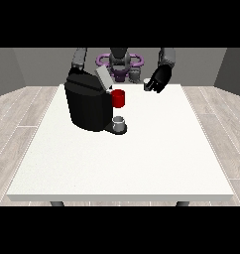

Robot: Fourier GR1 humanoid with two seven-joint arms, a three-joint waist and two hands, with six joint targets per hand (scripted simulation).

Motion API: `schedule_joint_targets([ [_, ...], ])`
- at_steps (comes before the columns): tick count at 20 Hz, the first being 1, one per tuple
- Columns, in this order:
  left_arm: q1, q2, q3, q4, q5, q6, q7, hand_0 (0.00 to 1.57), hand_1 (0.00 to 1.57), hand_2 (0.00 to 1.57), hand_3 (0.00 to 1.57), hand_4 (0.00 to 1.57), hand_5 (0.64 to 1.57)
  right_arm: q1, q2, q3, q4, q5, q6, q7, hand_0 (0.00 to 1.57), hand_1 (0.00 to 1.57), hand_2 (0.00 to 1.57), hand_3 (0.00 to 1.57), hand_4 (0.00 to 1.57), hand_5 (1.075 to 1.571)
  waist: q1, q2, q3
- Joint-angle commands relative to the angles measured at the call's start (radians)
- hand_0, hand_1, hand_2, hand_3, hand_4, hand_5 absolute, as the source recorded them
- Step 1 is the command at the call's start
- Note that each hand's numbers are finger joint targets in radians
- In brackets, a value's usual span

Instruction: Insert the coffee pod into the coffee machine and close the lid

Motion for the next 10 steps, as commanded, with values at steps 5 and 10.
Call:
schedule_joint_targets([
  [5,-0.159,-0.039,0.017,-0.049,0.017,-0.105,0.088,1.34,1.34,1.37,1.35,0.56,1.571,-0.053,0.015,-0.013,-0.001,-0.017,-0.007,0.000,0.00,0.00,0.00,0.00,0.00,1.571,-0.027,-0.017,0.0001],
  [10,-0.240,-0.021,0.104,-0.031,0.070,-0.139,0.167,1.22,1.22,1.27,1.29,0.51,1.571,-0.084,-0.030,-0.043,-0.033,-0.032,0.014,0.041,0.00,0.00,0.00,0.00,0.00,1.571,-0.061,0.003,-0.0001],
])
